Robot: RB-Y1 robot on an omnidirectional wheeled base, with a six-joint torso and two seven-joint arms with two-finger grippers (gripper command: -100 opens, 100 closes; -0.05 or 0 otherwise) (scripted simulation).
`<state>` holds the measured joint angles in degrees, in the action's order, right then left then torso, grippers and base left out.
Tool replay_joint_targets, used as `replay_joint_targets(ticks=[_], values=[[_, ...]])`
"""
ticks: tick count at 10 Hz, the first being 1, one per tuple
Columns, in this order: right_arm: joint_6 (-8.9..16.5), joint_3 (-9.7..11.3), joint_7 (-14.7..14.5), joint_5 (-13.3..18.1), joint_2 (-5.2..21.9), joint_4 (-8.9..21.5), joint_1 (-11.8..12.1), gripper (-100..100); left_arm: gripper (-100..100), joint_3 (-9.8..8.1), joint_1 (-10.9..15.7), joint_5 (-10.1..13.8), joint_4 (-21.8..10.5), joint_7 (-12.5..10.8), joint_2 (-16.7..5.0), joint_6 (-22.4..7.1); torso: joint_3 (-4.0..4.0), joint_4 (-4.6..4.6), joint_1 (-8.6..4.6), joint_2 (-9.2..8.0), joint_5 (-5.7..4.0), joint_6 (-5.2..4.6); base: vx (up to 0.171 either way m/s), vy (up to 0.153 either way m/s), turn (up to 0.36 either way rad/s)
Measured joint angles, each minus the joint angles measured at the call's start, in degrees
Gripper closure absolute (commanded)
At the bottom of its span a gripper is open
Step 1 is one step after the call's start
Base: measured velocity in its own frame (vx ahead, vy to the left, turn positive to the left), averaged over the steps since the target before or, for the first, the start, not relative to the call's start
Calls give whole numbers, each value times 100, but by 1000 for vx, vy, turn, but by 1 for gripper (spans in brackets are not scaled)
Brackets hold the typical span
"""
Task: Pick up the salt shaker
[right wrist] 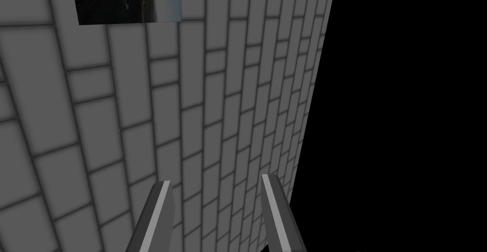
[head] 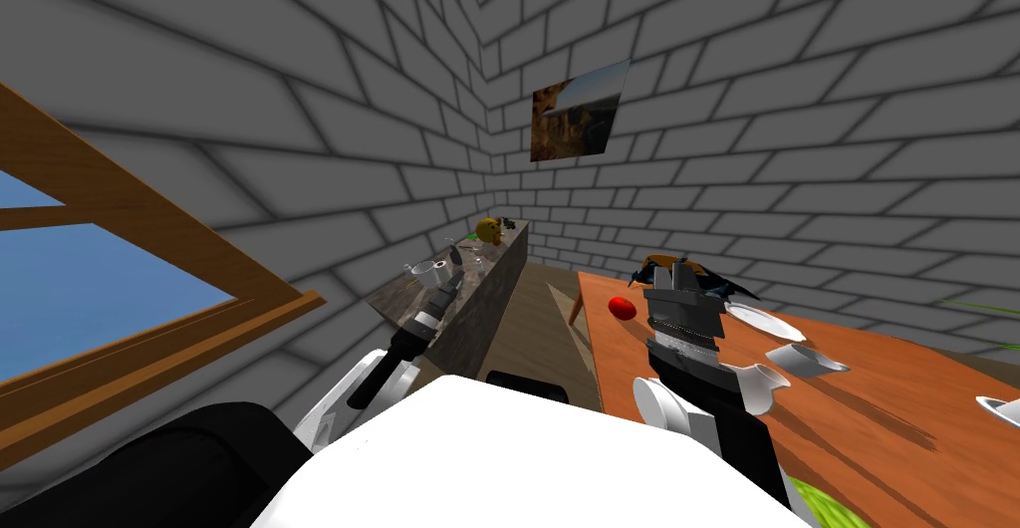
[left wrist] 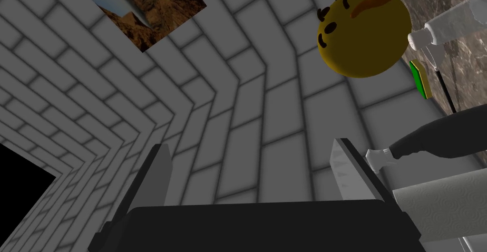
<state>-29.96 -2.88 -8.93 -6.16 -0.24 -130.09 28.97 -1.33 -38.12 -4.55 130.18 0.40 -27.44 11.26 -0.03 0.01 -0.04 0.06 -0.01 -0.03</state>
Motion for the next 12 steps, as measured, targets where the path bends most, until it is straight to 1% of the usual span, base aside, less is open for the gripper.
replay_joint_targets(ticks=[1,3,4,5,12], values=[[0,0,0,0,0,0,0,0,-100,0,0,0,0,0,0,0,0,0,0,-1,0,0,-25,-5,83],[0,0,0,0,0,0,0,0,-100,-128,-145,-52,22,-22,-255,-95,5,-2,0,-8,0,1,-22,-5,73],[0,0,0,0,0,0,0,0,-100,-173,-245,-91,42,-18,-346,-134,5,-2,0,-9,0,1,-10,-2,33],[0,0,0,0,0,0,0,0,-100,-199,-288,-106,35,-16,-391,-137,3,-2,0,-5,0,0,0,0,0],[0,0,0,0,0,0,0,0,-100,-216,-289,-106,9,-24,-420,-126,1,-1,-1,-2,0,0,-2,0,6]])
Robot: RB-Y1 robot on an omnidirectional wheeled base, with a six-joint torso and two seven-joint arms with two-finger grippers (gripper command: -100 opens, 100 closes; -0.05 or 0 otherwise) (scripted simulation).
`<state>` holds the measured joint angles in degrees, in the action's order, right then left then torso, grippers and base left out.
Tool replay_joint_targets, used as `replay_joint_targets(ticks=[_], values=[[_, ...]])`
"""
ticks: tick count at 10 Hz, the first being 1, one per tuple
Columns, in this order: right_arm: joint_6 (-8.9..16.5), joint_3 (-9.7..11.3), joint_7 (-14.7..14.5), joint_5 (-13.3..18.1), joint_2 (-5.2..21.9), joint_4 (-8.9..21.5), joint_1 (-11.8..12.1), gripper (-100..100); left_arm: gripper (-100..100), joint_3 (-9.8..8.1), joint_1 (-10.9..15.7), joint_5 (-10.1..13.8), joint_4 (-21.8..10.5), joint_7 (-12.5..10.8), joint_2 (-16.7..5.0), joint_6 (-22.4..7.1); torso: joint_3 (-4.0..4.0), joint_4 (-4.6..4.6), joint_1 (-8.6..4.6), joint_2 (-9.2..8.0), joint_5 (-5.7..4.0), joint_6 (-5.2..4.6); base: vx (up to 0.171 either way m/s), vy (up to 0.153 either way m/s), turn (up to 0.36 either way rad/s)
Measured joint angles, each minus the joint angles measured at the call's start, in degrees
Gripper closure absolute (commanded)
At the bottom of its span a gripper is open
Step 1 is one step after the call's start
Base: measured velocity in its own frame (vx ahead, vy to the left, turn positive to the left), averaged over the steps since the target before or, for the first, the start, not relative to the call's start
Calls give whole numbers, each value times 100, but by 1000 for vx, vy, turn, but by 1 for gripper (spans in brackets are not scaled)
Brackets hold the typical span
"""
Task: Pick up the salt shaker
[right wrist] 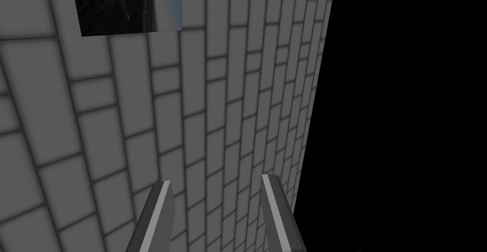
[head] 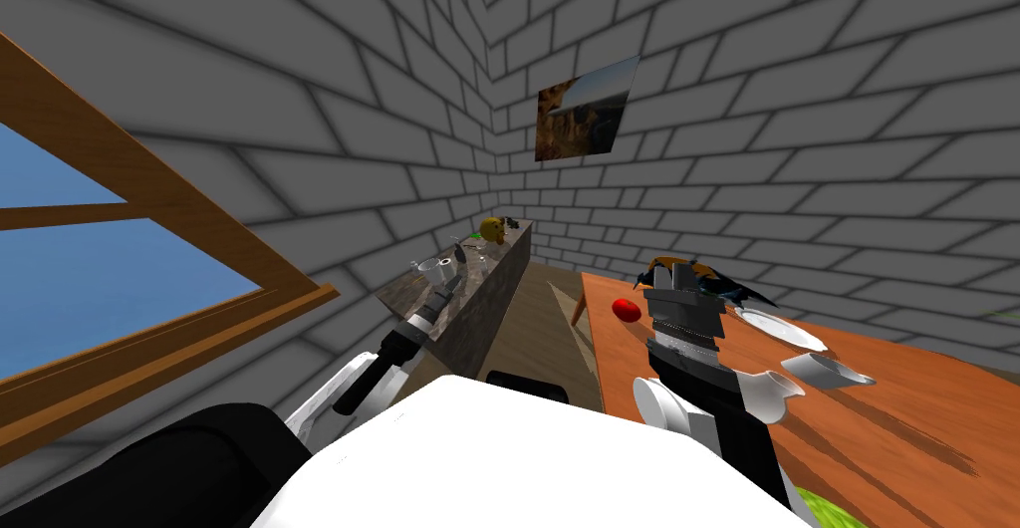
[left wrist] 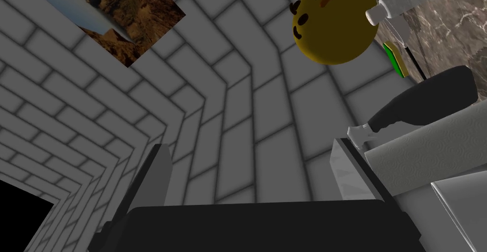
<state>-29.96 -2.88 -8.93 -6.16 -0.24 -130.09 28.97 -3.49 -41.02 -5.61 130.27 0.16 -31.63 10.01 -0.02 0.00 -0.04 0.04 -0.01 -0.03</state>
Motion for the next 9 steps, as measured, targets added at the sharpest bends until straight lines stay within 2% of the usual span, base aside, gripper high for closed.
replay_joint_targets(ticks=[1,5,9], values=[[0,0,0,0,0,0,0,0,-100,0,-1,0,0,0,0,0,-2,0,1,3,0,-2,37,5,-70],[0,0,0,0,0,0,0,0,-100,6,-213,176,-192,-144,-537,-84,-19,8,4,31,1,-3,61,2,-43],[0,0,0,0,0,0,0,0,-100,10,-236,207,-207,-175,-628,-128,0,0,0,0,0,0,-4,-1,12]])
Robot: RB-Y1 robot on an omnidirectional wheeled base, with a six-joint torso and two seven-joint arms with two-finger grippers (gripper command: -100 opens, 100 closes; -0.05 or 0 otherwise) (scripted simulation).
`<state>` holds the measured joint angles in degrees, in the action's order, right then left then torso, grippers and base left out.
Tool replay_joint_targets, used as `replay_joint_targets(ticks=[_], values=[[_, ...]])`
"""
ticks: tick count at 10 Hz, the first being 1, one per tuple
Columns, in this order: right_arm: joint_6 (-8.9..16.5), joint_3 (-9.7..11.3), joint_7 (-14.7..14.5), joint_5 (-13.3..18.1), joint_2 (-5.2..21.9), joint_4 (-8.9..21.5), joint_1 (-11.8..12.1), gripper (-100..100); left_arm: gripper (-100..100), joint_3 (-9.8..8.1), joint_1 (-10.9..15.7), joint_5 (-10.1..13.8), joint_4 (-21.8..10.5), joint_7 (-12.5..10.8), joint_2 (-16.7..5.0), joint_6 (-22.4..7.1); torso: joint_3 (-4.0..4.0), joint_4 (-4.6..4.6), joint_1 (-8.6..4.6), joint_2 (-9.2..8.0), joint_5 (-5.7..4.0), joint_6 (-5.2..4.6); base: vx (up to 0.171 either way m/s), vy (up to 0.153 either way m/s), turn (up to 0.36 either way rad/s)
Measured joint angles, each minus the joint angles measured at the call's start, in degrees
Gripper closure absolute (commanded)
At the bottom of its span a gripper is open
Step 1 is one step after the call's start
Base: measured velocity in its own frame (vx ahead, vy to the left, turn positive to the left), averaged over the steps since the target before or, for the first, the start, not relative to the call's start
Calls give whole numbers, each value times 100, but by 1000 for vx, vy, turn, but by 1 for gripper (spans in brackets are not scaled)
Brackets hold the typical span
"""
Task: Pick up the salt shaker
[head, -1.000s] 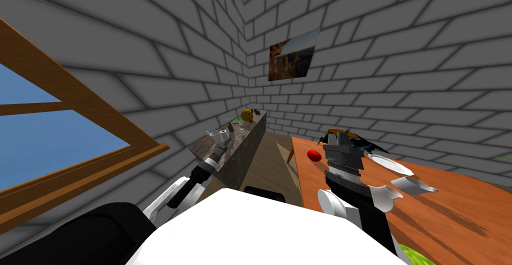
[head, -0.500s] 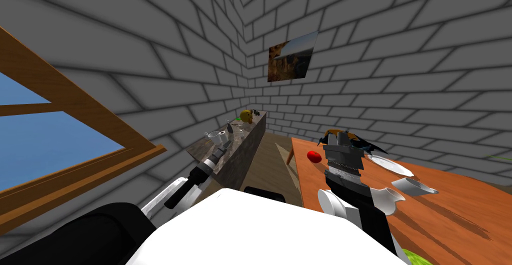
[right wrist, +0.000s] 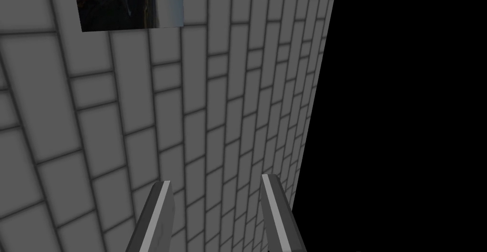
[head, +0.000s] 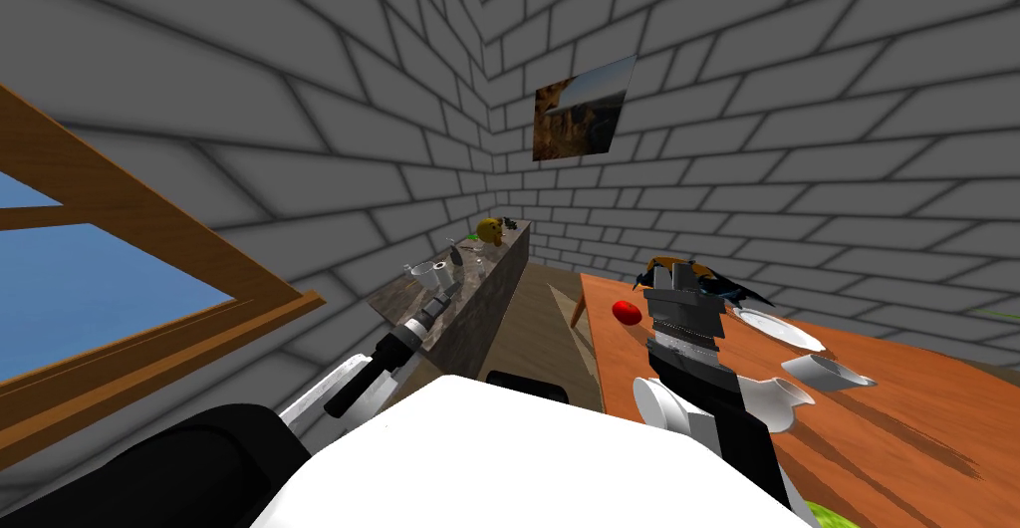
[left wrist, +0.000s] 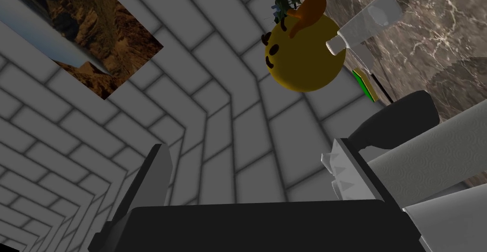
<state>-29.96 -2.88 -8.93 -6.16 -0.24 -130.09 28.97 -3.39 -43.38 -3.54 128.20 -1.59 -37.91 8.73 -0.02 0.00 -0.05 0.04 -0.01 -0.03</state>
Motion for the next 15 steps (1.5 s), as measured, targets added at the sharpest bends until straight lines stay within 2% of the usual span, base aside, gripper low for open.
replay_joint_targets(ticks=[5,8,10,12,13,15], values=[[0,0,0,0,0,0,0,0,-100,0,0,0,0,1,0,0,0,0,0,0,0,1,7,1,-17],[0,0,0,0,0,0,1,0,-100,-24,-248,59,-9,119,-382,-258,-25,10,3,42,0,-2,107,2,-63],[0,0,0,0,0,0,1,0,-100,-98,-525,135,30,185,-672,-411,-26,10,2,45,0,-2,100,0,-116],[0,0,0,0,0,0,2,0,-100,-78,-662,207,13,287,-985,-677,-28,11,1,48,0,-1,115,-1,-101],[0,0,0,0,0,0,1,0,-100,-122,-816,261,-13,328,-1169,-752,-28,11,1,47,0,-2,124,-2,-82],[0,0,0,0,0,0,1,0,-100,-181,-1133,345,136,431,-1513,-1054,-31,12,-3,52,-1,-2,140,-4,-100]])
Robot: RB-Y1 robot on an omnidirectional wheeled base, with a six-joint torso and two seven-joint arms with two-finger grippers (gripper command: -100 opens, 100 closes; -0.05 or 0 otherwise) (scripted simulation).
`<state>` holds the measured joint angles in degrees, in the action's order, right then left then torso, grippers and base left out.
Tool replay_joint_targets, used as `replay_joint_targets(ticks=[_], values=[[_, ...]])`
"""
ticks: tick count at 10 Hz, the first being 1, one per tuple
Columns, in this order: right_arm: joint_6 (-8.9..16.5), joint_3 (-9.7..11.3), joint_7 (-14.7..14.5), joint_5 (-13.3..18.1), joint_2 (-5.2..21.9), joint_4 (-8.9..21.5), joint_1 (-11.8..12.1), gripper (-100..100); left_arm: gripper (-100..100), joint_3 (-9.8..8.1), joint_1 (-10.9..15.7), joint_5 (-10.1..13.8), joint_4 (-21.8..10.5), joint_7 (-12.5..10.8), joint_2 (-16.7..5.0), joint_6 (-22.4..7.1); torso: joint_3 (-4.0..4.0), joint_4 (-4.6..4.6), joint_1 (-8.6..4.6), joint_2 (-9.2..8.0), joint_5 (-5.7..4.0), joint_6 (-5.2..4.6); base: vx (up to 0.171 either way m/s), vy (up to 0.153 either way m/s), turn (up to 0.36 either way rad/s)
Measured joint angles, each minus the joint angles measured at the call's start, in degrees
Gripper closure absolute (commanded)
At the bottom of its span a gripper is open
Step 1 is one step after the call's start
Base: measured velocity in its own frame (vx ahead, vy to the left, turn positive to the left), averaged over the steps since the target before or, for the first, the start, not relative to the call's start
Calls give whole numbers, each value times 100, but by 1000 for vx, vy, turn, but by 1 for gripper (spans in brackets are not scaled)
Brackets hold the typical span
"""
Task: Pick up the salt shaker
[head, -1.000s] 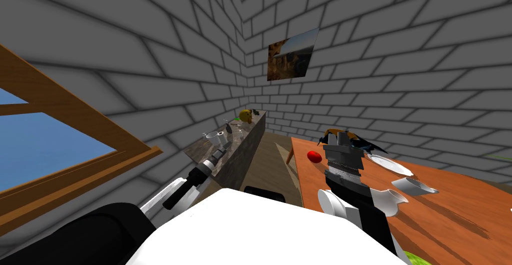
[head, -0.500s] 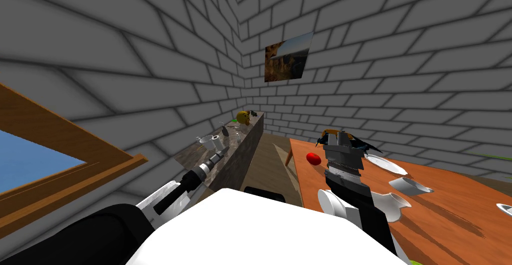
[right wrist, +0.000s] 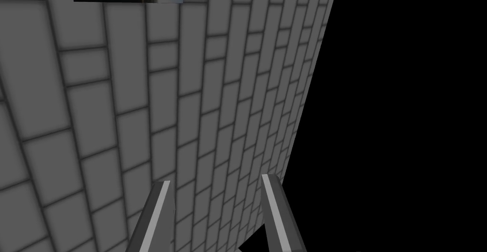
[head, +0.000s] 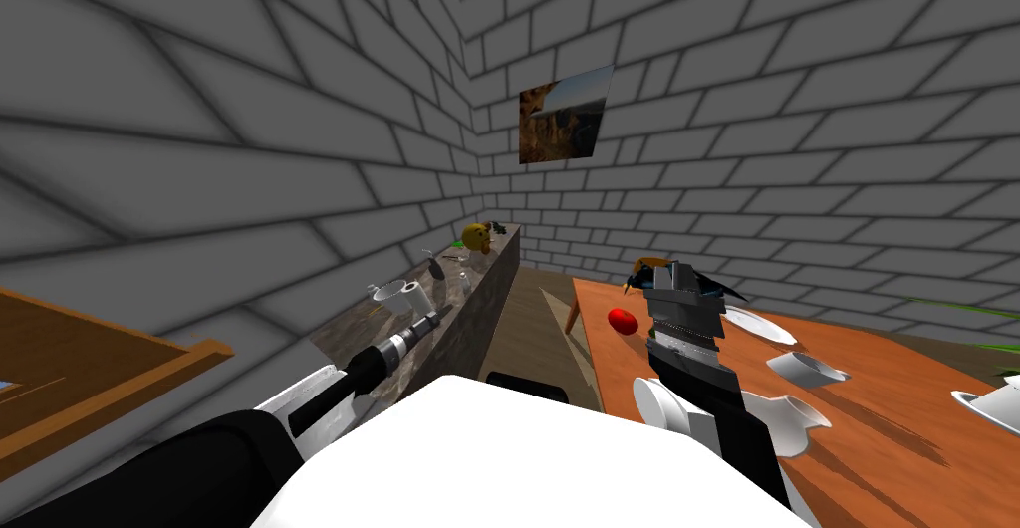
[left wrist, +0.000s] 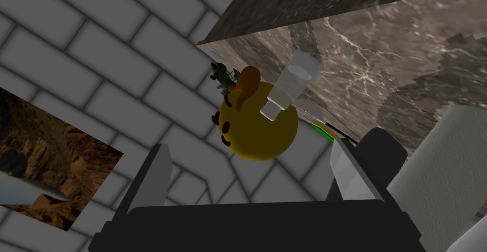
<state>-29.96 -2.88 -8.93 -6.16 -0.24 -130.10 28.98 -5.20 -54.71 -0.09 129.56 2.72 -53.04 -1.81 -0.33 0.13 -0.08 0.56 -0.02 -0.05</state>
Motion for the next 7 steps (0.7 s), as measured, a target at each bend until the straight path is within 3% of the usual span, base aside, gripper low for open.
replay_joint_targets(ticks=[7], values=[[0,0,0,0,0,0,0,0,-100,-21,-615,170,-111,302,-1069,-671,-3,2,-4,5,0,0,130,-5,-54]])
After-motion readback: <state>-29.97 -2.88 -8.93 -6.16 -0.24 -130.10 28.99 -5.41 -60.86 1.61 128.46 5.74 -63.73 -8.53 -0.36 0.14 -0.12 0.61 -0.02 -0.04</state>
